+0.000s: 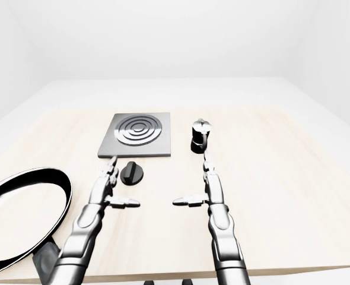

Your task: Turn on the stove.

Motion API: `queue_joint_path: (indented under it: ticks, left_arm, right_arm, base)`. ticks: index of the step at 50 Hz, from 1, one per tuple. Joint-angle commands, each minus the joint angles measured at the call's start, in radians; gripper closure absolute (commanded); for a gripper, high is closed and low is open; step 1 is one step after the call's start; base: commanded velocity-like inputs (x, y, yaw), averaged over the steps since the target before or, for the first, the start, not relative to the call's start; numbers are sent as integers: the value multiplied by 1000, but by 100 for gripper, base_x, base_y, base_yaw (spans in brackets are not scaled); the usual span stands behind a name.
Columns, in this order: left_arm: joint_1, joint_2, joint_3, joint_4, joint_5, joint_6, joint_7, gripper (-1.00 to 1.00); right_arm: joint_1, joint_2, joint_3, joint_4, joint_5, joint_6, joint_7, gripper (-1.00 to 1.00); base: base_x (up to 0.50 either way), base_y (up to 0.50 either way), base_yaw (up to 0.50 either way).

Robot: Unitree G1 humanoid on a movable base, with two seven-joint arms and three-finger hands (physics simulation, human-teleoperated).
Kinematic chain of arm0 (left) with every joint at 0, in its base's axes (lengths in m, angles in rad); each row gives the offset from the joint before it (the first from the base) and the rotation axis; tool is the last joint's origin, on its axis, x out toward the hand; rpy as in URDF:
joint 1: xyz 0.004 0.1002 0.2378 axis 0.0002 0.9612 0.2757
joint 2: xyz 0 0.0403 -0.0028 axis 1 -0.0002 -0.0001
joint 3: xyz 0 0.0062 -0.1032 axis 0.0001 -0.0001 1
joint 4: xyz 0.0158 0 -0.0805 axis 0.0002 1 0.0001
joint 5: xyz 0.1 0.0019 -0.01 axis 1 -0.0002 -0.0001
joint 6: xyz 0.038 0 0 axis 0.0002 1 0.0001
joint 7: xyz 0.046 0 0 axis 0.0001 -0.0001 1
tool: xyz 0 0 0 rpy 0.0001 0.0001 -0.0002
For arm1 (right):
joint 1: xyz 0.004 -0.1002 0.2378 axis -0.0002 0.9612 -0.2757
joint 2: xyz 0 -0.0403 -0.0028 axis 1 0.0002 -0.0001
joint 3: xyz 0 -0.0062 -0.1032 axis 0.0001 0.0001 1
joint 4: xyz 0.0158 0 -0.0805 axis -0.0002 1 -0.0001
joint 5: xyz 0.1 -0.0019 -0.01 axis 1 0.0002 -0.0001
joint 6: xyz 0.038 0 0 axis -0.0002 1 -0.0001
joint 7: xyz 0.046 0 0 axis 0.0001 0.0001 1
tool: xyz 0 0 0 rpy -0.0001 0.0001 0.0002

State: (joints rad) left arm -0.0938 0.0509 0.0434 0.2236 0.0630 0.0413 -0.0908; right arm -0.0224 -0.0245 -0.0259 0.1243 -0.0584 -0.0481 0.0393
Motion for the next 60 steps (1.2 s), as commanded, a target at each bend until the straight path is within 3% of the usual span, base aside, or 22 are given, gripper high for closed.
queue_joint_path:
  ticks: [1,5,20,27,32,43,45,52,60]
  left_arm:
    - [-11,1,0,39,9,-12,-11,-100]
    - [-3,3,-21,39,30,-8,-27,-100]
    - [-7,-3,-22,58,53,-24,-37,-100]
    - [-6,-4,-26,63,60,-26,-43,-100]
    - [2,-6,-34,41,69,-15,-53,-100]
    - [7,-6,-64,63,123,-39,-124,-100]
    - [11,-8,-67,50,132,-29,-133,-100]
    - [5,-8,-69,71,144,-39,-153,-100]
    - [-1,-12,-84,67,173,-28,-176,-100]
  right_arm:
    - [-3,-1,0,0,0,8,0,-100]
    - [-3,-1,1,-1,-3,23,1,-100]
    - [-3,-1,1,-4,-3,32,2,-100]
    - [-8,-1,0,10,-4,24,2,-100]
    - [-12,-2,-1,21,-3,19,2,-100]
    - [-14,-2,-2,20,-1,28,0,-100]
    - [-17,-2,-2,27,-1,24,-1,-100]
    - [-16,-2,-1,22,-1,30,-1,-100]
    - [-11,-1,1,19,-3,27,-1,-100]
  base:
    - [0,0,0]
    - [0,0,0]
    - [0,0,0]
    - [0,0,0]
    - [0,0,0]
    - [0,0,0]
    - [0,0,0]
    - [0,0,0]
    - [0,0,0]
